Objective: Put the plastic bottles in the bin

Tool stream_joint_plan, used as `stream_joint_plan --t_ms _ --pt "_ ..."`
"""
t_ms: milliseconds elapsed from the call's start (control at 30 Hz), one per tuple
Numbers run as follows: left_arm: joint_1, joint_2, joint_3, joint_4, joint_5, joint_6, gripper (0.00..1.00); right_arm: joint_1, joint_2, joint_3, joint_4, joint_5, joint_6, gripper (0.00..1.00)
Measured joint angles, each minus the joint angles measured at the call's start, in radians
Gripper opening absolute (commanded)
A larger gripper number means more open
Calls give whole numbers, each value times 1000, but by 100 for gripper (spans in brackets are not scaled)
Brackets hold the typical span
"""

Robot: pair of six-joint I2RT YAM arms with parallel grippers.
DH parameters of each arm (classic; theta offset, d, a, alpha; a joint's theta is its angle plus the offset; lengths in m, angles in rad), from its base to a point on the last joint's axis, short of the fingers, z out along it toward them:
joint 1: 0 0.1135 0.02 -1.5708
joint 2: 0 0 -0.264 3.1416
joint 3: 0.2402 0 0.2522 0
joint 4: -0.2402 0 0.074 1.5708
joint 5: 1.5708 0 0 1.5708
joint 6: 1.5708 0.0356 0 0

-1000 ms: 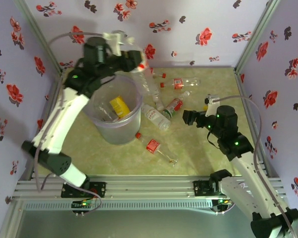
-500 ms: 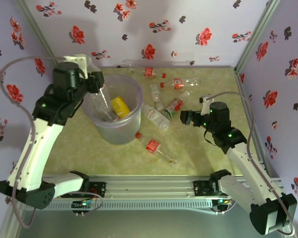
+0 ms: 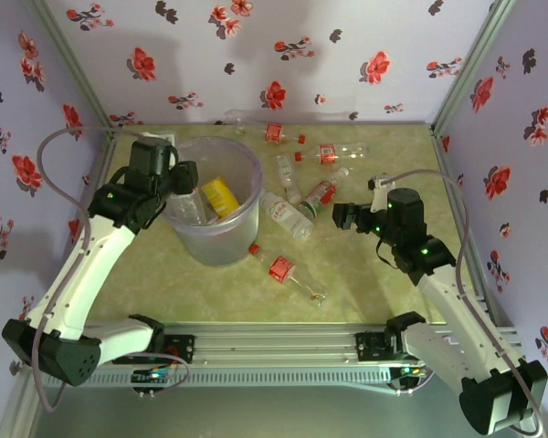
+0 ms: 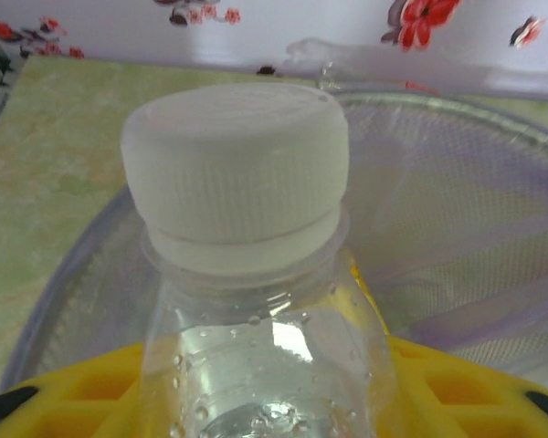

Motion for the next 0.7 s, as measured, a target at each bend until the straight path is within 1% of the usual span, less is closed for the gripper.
stream_joint_plan --t_ms 367,567,700 --pt "0 4 -84 36 1 -53 44 0 32 0 0 18 -24 99" --pt "-2 14 -122 45 5 -68 55 0 55 0 0 18 -24 99" --pt "-2 22 -130 37 10 -76 69 0 63 0 0 18 -24 99"
